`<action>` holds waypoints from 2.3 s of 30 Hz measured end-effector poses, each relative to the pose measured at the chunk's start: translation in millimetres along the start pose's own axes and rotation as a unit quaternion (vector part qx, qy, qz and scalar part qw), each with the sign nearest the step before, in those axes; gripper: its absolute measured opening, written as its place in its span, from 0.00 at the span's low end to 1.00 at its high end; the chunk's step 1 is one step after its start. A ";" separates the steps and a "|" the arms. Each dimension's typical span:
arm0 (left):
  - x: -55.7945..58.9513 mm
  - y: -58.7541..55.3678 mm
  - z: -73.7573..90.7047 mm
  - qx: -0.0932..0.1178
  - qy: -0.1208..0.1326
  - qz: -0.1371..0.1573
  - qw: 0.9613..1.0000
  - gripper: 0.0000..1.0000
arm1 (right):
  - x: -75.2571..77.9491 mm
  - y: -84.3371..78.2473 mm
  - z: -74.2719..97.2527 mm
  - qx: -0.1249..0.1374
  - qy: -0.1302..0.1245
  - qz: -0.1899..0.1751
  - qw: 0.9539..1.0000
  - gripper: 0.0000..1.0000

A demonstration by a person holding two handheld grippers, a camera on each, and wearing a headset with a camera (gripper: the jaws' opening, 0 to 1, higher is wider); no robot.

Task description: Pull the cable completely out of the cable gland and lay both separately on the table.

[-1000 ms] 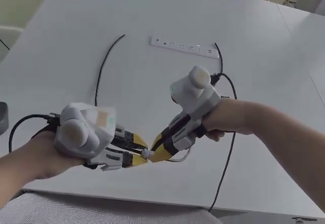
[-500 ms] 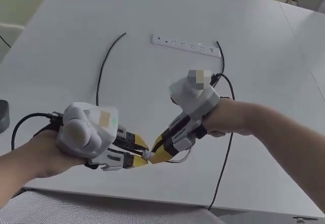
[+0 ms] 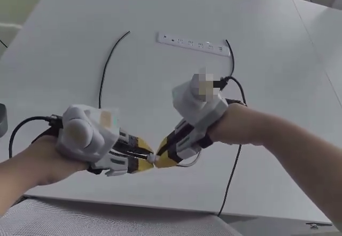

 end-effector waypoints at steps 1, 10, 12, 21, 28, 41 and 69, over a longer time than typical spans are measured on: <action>-0.1 -0.2 0.4 0.002 0.000 0.004 1.000 0.14 | -0.9 0.2 0.2 0.000 -0.008 0.007 1.000 0.05; -0.4 -2.9 4.5 0.021 0.005 0.042 0.999 0.14 | -22.0 2.8 -0.9 0.001 -0.112 0.073 0.991 0.05; -0.2 -3.2 5.6 0.023 0.005 0.046 0.999 0.14 | -27.3 1.9 -1.6 0.008 -0.139 0.086 0.986 0.06; -6.5 1.2 11.5 0.033 0.008 0.101 0.994 0.15 | -45.5 1.0 -4.2 0.033 -0.261 0.155 0.952 0.06; -4.4 1.7 14.6 0.035 0.004 0.118 0.992 0.15 | -57.8 -4.2 -11.8 0.053 -0.315 0.174 0.931 0.07; -1.9 5.9 13.9 0.028 -0.004 0.126 0.992 0.15 | -59.7 -6.7 -9.2 0.056 -0.327 0.185 0.925 0.08; 4.8 9.5 8.9 -0.013 0.003 -0.030 0.999 0.15 | -6.9 -4.9 18.0 0.088 -0.009 -0.015 0.996 0.21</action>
Point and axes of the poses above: the centre of the closed fingertips' face, and the gripper's own axes: z roughly backward along the fingers, x roughly to its right, y roughly out of its top, the point moved 10 cm from there along z, roughly backward along the fingers, and after that the axes turned 8 degrees about -z, right-handed, at the moved point
